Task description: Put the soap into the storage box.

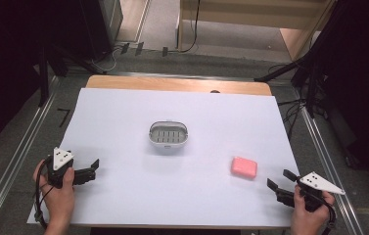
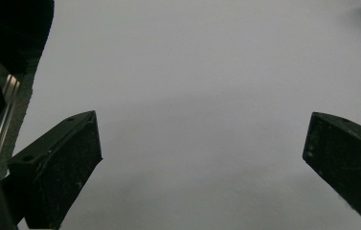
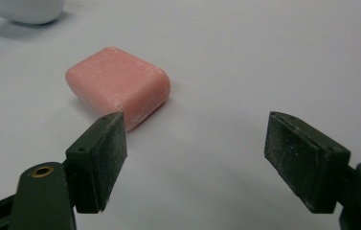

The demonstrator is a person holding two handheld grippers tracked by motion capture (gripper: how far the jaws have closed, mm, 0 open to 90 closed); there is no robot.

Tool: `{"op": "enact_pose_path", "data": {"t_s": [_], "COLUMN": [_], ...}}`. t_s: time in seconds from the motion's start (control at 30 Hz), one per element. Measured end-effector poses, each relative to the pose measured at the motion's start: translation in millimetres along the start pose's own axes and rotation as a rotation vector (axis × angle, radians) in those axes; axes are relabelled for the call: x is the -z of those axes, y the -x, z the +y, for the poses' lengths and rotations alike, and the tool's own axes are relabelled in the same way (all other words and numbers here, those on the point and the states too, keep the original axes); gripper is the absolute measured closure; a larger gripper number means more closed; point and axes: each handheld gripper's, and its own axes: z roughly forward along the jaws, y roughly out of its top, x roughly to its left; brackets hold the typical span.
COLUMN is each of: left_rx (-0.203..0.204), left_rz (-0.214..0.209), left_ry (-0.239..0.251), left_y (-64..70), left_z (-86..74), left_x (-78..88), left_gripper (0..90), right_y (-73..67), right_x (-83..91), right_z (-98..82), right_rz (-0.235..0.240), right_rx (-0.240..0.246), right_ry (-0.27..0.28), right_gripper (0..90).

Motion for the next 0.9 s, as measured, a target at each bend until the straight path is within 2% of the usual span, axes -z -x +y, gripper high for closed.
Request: {"op": "enact_pose_path", "data": {"t_s": [0.1, 0.2, 0.3, 0.37, 0.57, 0.63, 0.7, 0.8, 0.9], "left_rx": [-0.005, -0.006, -0.008, -0.012, -0.016, -0.023, -0.028, -0.034, -0.032], "left_rz": [0.004, 0.004, 0.004, 0.006, 0.010, 0.011, 0.016, 0.016, 0.017], "left_ry": [0.000, -0.002, -0.002, -0.005, -0.001, -0.001, 0.000, -0.003, 0.000], "left_y": [0.5, 0.7, 0.7, 1.1, 2.2, 2.6, 3.4, 3.8, 3.9], "left_z": [-0.1, 0.0, 0.0, 0.0, -0.1, -0.2, -0.2, -0.2, -0.3], "left_x": [0.0, 0.0, 0.1, 0.2, -0.2, 0.1, 0.0, -0.2, 0.1], "left_gripper": [0.1, 0.1, 0.1, 0.1, 0.1, 0.1, 0.1, 0.1, 0.1], "right_y": [-0.2, -0.8, -2.4, -5.2, -14.0, -15.9, -18.1, -23.2, -25.5], "right_x": [1.2, 1.6, 0.0, -0.9, -4.2, -7.2, -10.4, -18.1, -26.0], "right_z": [0.1, 0.9, 3.1, 6.3, 20.2, 24.9, 31.4, 41.2, 47.9], "right_rz": [-0.008, 0.009, 0.058, 0.048, 0.078, 0.089, 0.122, 0.143, 0.160], "right_rx": [-0.009, 0.004, 0.049, 0.088, 0.152, 0.153, 0.147, 0.201, 0.232], "right_ry": [0.011, 0.010, -0.020, -0.047, -0.073, -0.079, -0.083, -0.136, -0.177], "right_gripper": [23.4, 23.1, 23.2, 23.2, 22.7, 22.8, 22.9, 23.1, 25.7]}}
